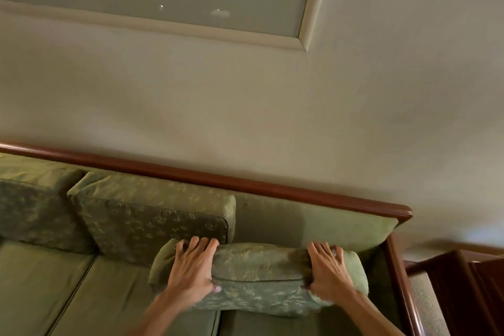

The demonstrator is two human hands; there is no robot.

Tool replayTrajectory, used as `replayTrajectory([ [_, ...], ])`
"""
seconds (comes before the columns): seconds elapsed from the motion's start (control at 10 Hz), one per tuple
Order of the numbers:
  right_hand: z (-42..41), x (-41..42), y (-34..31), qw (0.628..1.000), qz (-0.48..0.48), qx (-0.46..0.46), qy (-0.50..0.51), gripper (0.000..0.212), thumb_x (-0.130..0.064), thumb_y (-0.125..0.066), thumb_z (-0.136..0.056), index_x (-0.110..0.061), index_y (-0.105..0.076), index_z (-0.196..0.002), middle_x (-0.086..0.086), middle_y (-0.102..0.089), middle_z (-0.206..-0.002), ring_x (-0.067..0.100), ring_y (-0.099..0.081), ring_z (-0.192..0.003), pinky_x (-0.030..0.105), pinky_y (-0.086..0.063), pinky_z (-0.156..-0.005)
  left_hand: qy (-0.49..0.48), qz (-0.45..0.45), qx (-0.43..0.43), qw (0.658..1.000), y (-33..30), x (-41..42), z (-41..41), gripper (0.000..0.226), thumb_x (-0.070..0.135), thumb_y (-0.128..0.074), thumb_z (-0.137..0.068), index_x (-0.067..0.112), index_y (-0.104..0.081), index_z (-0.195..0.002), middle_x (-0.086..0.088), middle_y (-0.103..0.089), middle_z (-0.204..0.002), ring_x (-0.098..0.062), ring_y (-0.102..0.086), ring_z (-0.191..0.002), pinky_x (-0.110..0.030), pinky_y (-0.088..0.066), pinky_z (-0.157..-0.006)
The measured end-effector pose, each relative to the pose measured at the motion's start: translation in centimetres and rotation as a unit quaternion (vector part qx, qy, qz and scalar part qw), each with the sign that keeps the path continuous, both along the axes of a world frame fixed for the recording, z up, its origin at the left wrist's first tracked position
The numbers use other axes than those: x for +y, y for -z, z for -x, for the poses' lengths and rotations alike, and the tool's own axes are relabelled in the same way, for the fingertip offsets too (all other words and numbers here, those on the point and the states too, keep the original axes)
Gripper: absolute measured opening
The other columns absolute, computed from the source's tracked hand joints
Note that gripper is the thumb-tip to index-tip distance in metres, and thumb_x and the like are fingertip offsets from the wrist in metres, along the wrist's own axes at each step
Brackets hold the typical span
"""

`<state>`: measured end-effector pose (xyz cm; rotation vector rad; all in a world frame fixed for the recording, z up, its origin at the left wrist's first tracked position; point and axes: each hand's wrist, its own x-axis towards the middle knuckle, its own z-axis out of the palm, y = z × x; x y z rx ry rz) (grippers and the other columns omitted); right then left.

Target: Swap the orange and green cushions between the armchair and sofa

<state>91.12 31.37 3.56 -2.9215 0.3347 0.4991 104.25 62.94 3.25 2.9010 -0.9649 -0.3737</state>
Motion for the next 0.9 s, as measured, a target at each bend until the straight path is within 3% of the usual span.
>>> replayTrajectory([
  [0.2, 3.8, -15.0, 0.1, 0.997, 0.035, 0.013, 0.071, 0.089, -0.057, -0.068, -0.065, -0.019, -0.034, -0.138, -0.003, -0.044, -0.137, 0.022, -0.036, -0.129, 0.049, -0.019, -0.109, 0.078, 0.007, 0.027, 0.997, 1.2, -16.0, 0.3, 0.099, 0.072, -0.075, -0.058, 0.028, -0.040, -0.139, 0.006, -0.050, -0.132, -0.020, -0.041, -0.124, -0.043, -0.028, -0.104],
  [0.3, 3.3, -19.1, 1.6, 0.994, 0.016, 0.007, 0.110, 0.092, -0.068, -0.066, -0.064, -0.026, -0.029, -0.136, -0.007, -0.038, -0.138, 0.020, -0.031, -0.132, 0.051, -0.017, -0.111, 0.068, -0.011, 0.028, 0.997, 2.5, -21.0, -2.2, 0.099, 0.066, -0.078, -0.063, 0.029, -0.037, -0.145, 0.005, -0.047, -0.137, -0.022, -0.039, -0.130, -0.044, -0.025, -0.109],
  [0.4, 0.7, -19.9, 3.4, 0.994, -0.016, 0.000, 0.108, 0.100, -0.074, -0.061, -0.070, -0.030, -0.018, -0.149, -0.003, -0.031, -0.147, 0.024, -0.023, -0.140, 0.053, -0.012, -0.116, 0.010, -0.054, 0.026, 0.998, 3.0, -21.7, -5.7, 0.103, 0.061, -0.080, -0.065, 0.035, -0.030, -0.151, 0.008, -0.045, -0.144, -0.019, -0.037, -0.138, -0.043, -0.018, -0.116],
  [0.5, -1.8, -20.3, 4.8, 0.994, -0.012, 0.018, 0.105, 0.108, -0.070, -0.060, -0.078, -0.029, 0.002, -0.156, 0.006, -0.010, -0.162, 0.030, -0.001, -0.151, 0.055, 0.002, -0.119, -0.039, -0.091, 0.056, 0.993, 3.5, -21.8, -7.7, 0.107, 0.061, -0.079, -0.066, 0.042, -0.020, -0.153, 0.003, -0.035, -0.152, -0.021, -0.026, -0.145, -0.047, -0.012, -0.118],
  [0.6, -2.5, -21.1, 5.6, 0.993, -0.017, 0.057, 0.104, 0.112, -0.067, -0.064, -0.079, -0.030, 0.009, -0.156, 0.009, -0.001, -0.164, 0.032, 0.003, -0.151, 0.057, 0.006, -0.118, -0.075, -0.106, 0.118, 0.984, 4.6, -22.6, -7.6, 0.114, 0.056, -0.081, -0.071, 0.043, -0.006, -0.156, -0.008, -0.007, -0.165, -0.027, 0.003, -0.153, -0.060, 0.002, -0.118],
  [0.8, -2.9, -20.7, 4.4, 0.987, -0.046, 0.100, 0.115, 0.114, -0.068, -0.067, -0.077, -0.029, 0.005, -0.156, 0.012, 0.002, -0.164, 0.034, 0.007, -0.151, 0.061, 0.005, -0.117, -0.085, -0.103, 0.179, 0.975, 2.9, -23.1, -7.6, 0.121, 0.057, -0.085, -0.065, 0.040, -0.008, -0.157, -0.009, 0.000, -0.167, -0.028, 0.010, -0.153, -0.063, 0.002, -0.119],
  [0.9, -4.2, -19.2, 2.7, 0.976, -0.122, 0.100, 0.149, 0.116, -0.069, -0.070, -0.074, -0.029, 0.002, -0.156, 0.009, 0.005, -0.165, 0.032, 0.012, -0.151, 0.065, 0.003, -0.116, -0.074, -0.023, 0.187, 0.979, 0.4, -23.6, -7.2, 0.117, 0.068, -0.080, -0.063, 0.042, -0.014, -0.156, -0.002, 0.003, -0.168, -0.023, 0.009, -0.153, -0.059, 0.003, -0.120],
])
